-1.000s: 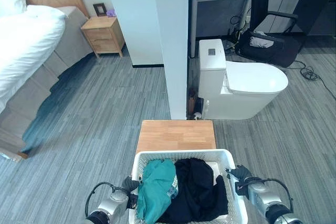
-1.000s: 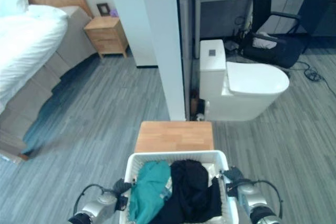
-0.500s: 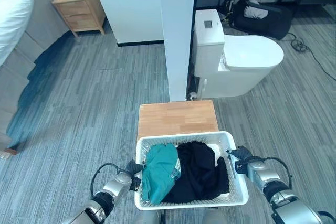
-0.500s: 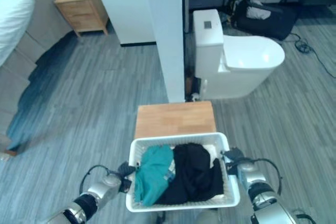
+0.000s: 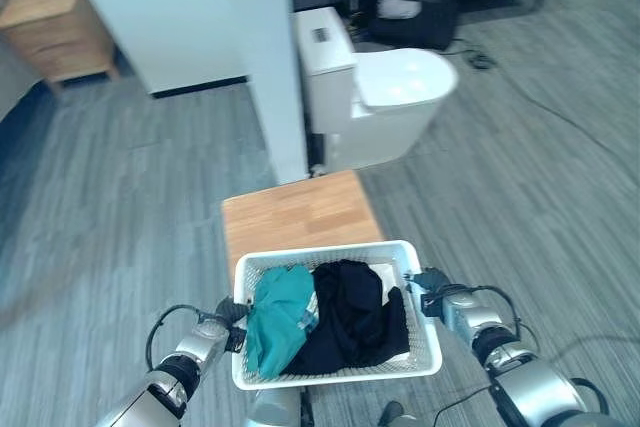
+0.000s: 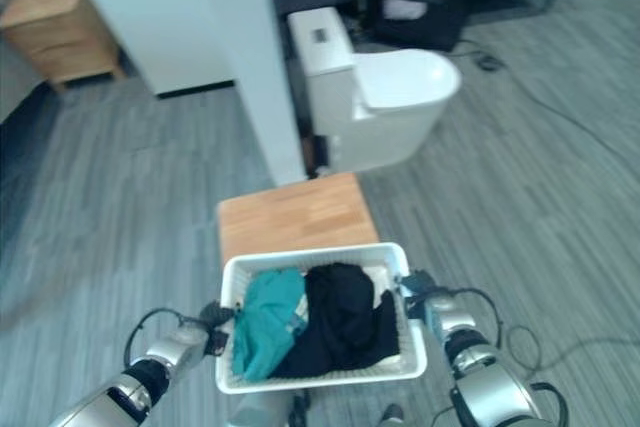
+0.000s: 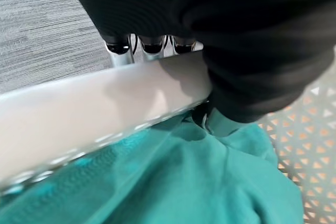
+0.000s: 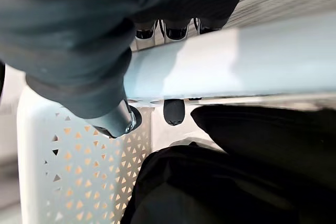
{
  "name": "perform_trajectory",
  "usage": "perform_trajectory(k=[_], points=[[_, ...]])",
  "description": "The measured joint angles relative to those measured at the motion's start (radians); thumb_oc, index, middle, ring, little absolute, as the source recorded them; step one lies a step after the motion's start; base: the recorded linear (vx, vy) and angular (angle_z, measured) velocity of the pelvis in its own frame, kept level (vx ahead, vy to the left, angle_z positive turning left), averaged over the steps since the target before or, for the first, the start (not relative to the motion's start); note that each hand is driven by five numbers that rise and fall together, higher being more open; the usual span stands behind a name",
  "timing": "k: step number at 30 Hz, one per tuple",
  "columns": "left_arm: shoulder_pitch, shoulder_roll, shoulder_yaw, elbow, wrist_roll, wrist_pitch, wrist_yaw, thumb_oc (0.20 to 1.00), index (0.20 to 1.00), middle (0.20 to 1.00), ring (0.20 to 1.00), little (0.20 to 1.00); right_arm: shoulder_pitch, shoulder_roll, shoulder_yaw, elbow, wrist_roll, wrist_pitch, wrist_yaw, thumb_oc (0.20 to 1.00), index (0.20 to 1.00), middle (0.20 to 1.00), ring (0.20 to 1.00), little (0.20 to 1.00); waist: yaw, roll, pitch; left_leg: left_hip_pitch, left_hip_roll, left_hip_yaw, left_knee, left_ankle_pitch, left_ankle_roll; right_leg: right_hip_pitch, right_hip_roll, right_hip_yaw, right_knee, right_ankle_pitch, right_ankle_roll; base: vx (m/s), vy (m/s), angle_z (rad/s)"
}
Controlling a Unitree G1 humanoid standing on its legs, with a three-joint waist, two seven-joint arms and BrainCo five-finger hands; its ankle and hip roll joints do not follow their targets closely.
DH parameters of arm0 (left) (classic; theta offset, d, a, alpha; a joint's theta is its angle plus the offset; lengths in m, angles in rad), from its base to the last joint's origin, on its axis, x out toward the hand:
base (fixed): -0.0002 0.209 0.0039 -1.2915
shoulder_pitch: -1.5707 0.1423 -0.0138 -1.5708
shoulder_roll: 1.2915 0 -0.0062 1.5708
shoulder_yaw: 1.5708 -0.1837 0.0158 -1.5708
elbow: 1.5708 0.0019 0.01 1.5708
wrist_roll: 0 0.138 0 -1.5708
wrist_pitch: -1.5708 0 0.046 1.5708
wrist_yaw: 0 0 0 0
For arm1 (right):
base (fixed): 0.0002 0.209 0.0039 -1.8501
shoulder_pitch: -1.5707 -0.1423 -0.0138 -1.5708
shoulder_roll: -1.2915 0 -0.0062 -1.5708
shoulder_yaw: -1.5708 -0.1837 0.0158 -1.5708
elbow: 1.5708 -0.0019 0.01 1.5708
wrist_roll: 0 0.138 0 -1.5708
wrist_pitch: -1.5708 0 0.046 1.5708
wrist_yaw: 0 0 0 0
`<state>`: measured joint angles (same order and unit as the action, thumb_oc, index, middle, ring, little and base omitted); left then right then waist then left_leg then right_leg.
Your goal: Grab the laundry basket,head to the washer,open it,put in the laundry and shut it.
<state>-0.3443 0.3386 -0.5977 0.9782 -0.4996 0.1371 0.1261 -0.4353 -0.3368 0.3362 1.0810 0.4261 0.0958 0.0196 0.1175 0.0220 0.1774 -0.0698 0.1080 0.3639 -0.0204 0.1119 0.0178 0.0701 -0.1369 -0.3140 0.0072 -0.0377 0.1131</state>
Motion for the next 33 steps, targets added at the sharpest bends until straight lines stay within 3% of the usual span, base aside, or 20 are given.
perform_trajectory(k=[4,6,8,11,12,13,14,15,16,17,18,21,24,25,26,27,28,29,33], points=[[-0.001,-0.049,-0.004,0.072,0.019,-0.001,-0.022,0.2,0.2,0.2,0.2,0.2,0.045,-0.021,-0.001,0.033,-0.009,-0.001,0.013,0.2,0.2,0.2,0.2,0.2,-0.045,-0.028,-0.041,0.017,0.061,-0.035,0.006,0.024,-0.033,0.012,0.062,0.057,-0.065,0.035,-0.042,-0.11,-0.191,-0.5],[-0.003,-0.092,0.006,0.124,0.035,-0.002,-0.027,0.2,0.2,0.2,0.2,0.2,0.054,-0.041,-0.002,0.034,-0.01,-0.001,0.028,0.2,0.2,0.2,0.2,0.2,-0.082,-0.028,-0.049,0.019,0.088,-0.053,0.017,0.04,-0.056,0.001,0.081,0.093,-0.079,0.038,-0.053,-0.09,-0.139,-0.45],[-0.002,-0.11,0.006,0.133,0.037,-0.002,-0.027,0.2,0.2,0.2,0.2,0.2,0.058,-0.051,-0.001,0.034,-0.011,0.007,0.028,0.2,0.2,0.2,0.2,0.2,-0.08,-0.022,-0.052,0.025,0.099,-0.061,0.02,0.05,-0.068,0.002,0.094,0.123,-0.089,0.06,-0.063,-0.08,-0.111,-0.59],[-0.026,-0.136,0.009,0.184,0.038,-0.014,-0.031,0.2,0.2,0.2,0.2,0.2,0.056,-0.063,-0.002,0.064,-0.009,0.007,0.035,0.2,0.2,0.2,0.2,0.2,-0.088,-0.023,-0.051,0.001,0.094,-0.238,0.078,0.079,-0.112,-0.011,0.091,0.168,-0.088,0.074,-0.081,0.01,-0.075,-0.34],[-0.038,-0.14,0.008,0.194,0.038,-0.014,-0.033,0.2,0.2,0.2,0.2,0.2,0.05,-0.065,-0.002,0.07,-0.009,0.008,0.035,0.2,0.2,0.2,0.2,0.2,-0.089,-0.023,-0.051,-0.018,0.088,-0.278,0.112,0.079,-0.112,-0.012,0.086,0.176,-0.092,0.082,-0.094,0.06,-0.038,-0.57],[-0.058,-0.143,0.005,0.211,0.039,-0.014,-0.034,0.2,0.2,0.2,0.2,0.2,0.029,-0.062,-0.001,0.074,-0.008,0.013,0.038,0.2,0.2,0.2,0.2,0.2,-0.091,-0.03,-0.047,-0.05,0.028,-0.385,0.156,0.006,-0.143,-0.022,0.049,0.224,-0.092,0.093,-0.103,0.07,-0.005,-0.63],[-0.057,-0.145,0.006,0.212,0.038,-0.014,-0.035,0.2,0.2,0.2,0.2,0.2,0.023,-0.062,-0.001,0.074,-0.008,0.013,0.043,0.2,0.2,0.2,0.2,0.2,-0.089,-0.029,-0.047,-0.044,0.0,-0.393,0.137,-0.003,-0.138,-0.027,0.038,0.227,-0.092,0.099,-0.1,0.11,0.033,-0.75],[-0.06,-0.155,0.006,0.214,0.038,-0.013,-0.041,0.2,0.2,0.2,0.2,0.2,0.018,-0.076,-0.001,0.079,-0.008,0.018,0.052,0.2,0.2,0.2,0.2,0.2,-0.103,-0.003,-0.055,-0.027,-0.061,-0.394,0.078,-0.015,-0.116,-0.036,0.035,0.249,-0.092,0.104,-0.09,0.12,0.074,-0.46],[-0.063,-0.161,0.005,0.221,0.039,-0.013,-0.044,0.2,0.2,0.2,0.2,0.2,0.018,-0.085,-0.001,0.086,-0.008,0.02,0.057,0.2,0.2,0.2,0.2,0.2,-0.11,0.02,-0.062,-0.01,-0.089,-0.409,0.041,-0.024,-0.099,-0.035,0.046,0.257,-0.092,0.104,-0.084,0.18,0.152,-0.4],[-0.064,-0.167,0.005,0.227,0.039,-0.01,-0.044,0.2,0.2,0.2,0.2,0.2,0.018,-0.089,0.0,0.094,-0.008,0.022,0.06,0.2,0.2,0.2,0.2,0.2,-0.114,0.043,-0.07,0.007,-0.103,-0.411,0.017,-0.035,-0.082,-0.036,0.062,0.263,-0.092,0.102,-0.079,0.13,0.123,-0.33],[-0.068,-0.164,0.003,0.232,0.041,-0.009,-0.046,0.2,0.2,0.2,0.2,0.2,0.018,-0.081,-0.002,0.106,-0.006,0.024,0.063,0.2,0.2,0.2,0.2,0.2,-0.116,0.061,-0.076,0.031,-0.106,-0.409,-0.009,-0.049,-0.019,-0.039,0.074,0.28,-0.093,0.097,-0.07,0.15,0.141,-0.65],[-0.076,-0.134,0.002,0.254,0.048,-0.008,-0.063,0.2,0.2,0.2,0.2,0.2,0.019,-0.04,-0.001,0.114,0.013,0.035,0.07,0.2,0.2,0.2,0.2,0.2,-0.104,0.021,-0.071,0.057,-0.134,-0.347,-0.037,-0.054,-0.019,-0.069,0.054,0.311,-0.079,0.12,-0.043,0.09,0.174,-0.72],[-0.072,-0.126,0.003,0.256,0.048,-0.004,-0.066,0.2,0.2,0.2,0.2,0.2,0.024,-0.03,-0.011,0.115,0.012,0.037,0.07,0.2,0.2,0.2,0.2,0.2,-0.094,0.023,-0.071,0.075,-0.137,-0.28,-0.053,-0.056,0.011,-0.09,0.033,0.338,-0.062,0.118,-0.016,0.04,0.032,-0.76],[-0.064,-0.108,0.009,0.256,0.049,-0.008,-0.071,0.2,0.2,0.2,0.2,0.2,0.013,-0.02,-0.004,0.121,0.009,0.036,0.071,0.2,0.2,0.2,0.2,0.2,-0.065,0.023,-0.069,0.09,-0.117,-0.205,-0.068,-0.05,0.012,-0.129,0.035,0.289,-0.043,0.149,-0.003,0.03,-0.032,-1.6],[-0.052,-0.087,0.038,0.261,0.052,-0.016,-0.085,0.2,0.2,0.2,0.2,0.2,-0.003,0.011,-0.006,0.163,0.001,0.033,0.077,0.2,0.2,0.2,0.2,0.2,-0.016,0.022,-0.068,0.108,-0.093,-0.153,-0.072,-0.068,0.025,-0.135,-0.011,-0.02,-0.004,0.111,-0.001,0.01,-0.085,-1.28],[-0.056,-0.087,0.037,0.261,0.073,-0.018,-0.091,0.2,0.2,0.2,0.2,0.2,-0.002,0.011,-0.013,0.179,0.001,0.034,0.083,0.2,0.2,0.2,0.2,0.2,-0.021,0.012,-0.07,0.107,-0.099,-0.166,-0.071,-0.068,0.02,-0.11,-0.031,-0.02,-0.003,0.123,0.012,0.01,-0.105,-0.58],[-0.06,-0.09,0.037,0.269,0.086,-0.018,-0.094,0.2,0.2,0.2,0.2,0.2,0.0,0.01,-0.013,0.187,0.001,0.032,0.091,0.2,0.2,0.2,0.2,0.2,-0.033,0.0,-0.069,0.108,-0.107,-0.194,-0.071,-0.063,0.012,-0.079,-0.021,0.045,-0.033,0.113,0.012,0.0,-0.07,0.51],[-0.063,-0.095,0.037,0.28,0.087,-0.018,-0.098,0.2,0.2,0.2,0.2,0.2,0.0,0.008,-0.013,0.191,0.001,0.032,0.093,0.2,0.2,0.2,0.2,0.2,-0.041,0.002,-0.069,0.106,-0.099,-0.21,-0.071,-0.059,0.006,-0.064,-0.004,0.068,-0.05,0.114,0.009,0.01,-0.135,0.55],[-0.063,-0.111,0.086,0.319,0.127,-0.026,-0.107,0.2,0.2,0.2,0.2,0.2,0.013,0.014,-0.013,0.185,0.0,0.011,0.095,0.2,0.2,0.2,0.2,0.2,-0.056,-0.002,-0.07,0.105,-0.065,-0.237,-0.052,-0.055,-0.011,-0.022,0.044,0.081,-0.093,0.114,-0.03,0.02,-0.183,0.15]])
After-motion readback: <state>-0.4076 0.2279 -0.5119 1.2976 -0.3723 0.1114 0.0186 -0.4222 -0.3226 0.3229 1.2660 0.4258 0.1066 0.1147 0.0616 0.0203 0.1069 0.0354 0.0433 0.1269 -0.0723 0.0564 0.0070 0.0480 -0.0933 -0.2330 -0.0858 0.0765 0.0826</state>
